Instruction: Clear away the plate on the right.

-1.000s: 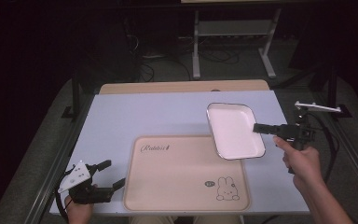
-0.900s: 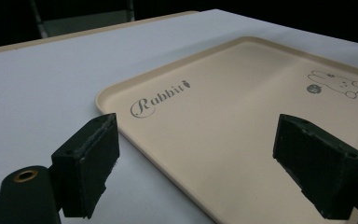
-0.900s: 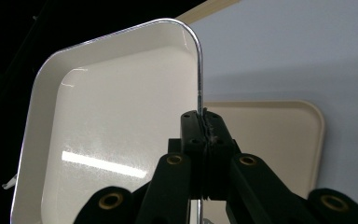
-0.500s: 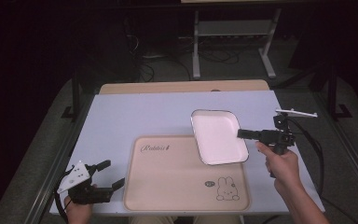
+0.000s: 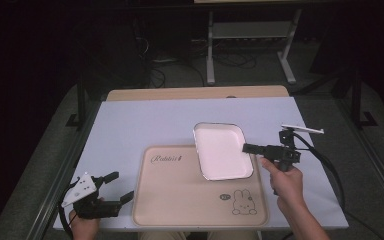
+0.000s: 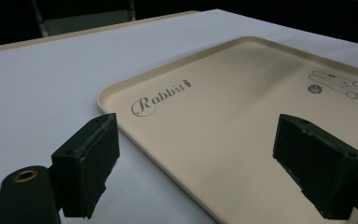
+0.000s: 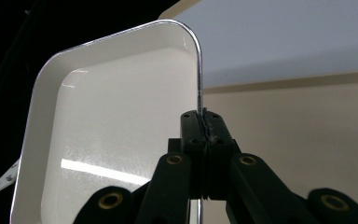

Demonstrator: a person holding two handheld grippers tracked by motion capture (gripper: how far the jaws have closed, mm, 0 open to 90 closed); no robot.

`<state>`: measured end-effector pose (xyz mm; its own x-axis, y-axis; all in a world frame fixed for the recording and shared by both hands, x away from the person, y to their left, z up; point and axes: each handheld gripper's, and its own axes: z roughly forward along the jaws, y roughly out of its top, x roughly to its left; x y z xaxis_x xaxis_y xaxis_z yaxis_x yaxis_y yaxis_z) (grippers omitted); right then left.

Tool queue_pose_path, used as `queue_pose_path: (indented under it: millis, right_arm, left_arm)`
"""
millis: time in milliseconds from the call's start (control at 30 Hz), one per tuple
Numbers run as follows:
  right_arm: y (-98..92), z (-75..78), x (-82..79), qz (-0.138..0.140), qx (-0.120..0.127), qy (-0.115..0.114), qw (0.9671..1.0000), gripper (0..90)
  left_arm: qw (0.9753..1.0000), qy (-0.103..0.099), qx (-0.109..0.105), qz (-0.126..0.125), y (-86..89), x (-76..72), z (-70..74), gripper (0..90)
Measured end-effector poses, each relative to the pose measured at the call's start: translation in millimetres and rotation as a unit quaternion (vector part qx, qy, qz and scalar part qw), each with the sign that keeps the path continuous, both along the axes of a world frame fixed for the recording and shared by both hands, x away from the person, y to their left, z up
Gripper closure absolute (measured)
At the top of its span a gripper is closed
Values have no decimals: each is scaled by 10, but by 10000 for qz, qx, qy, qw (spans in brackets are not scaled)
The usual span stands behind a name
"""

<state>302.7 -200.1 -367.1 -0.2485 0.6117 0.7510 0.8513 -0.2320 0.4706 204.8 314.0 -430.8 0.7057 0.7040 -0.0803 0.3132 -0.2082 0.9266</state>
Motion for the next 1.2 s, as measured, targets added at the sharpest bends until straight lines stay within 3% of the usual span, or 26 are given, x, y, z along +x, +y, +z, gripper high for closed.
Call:
queue_pose_path:
  millis: [300,667,1200]
  right_arm:
    - [206,-213,19,-67,-167,112,9998,883]
    - [350,-362,8,-245,-341,59,9991,883]
    - [553,-607,-9,-413,-481,254,9977,883]
  left_arm:
    - [10000,3,32,20,4,-1,-2,140]
    - [10000,-1,40,16,5,-2,-3,139]
    - [10000,6,28,16,5,0,-5,140]
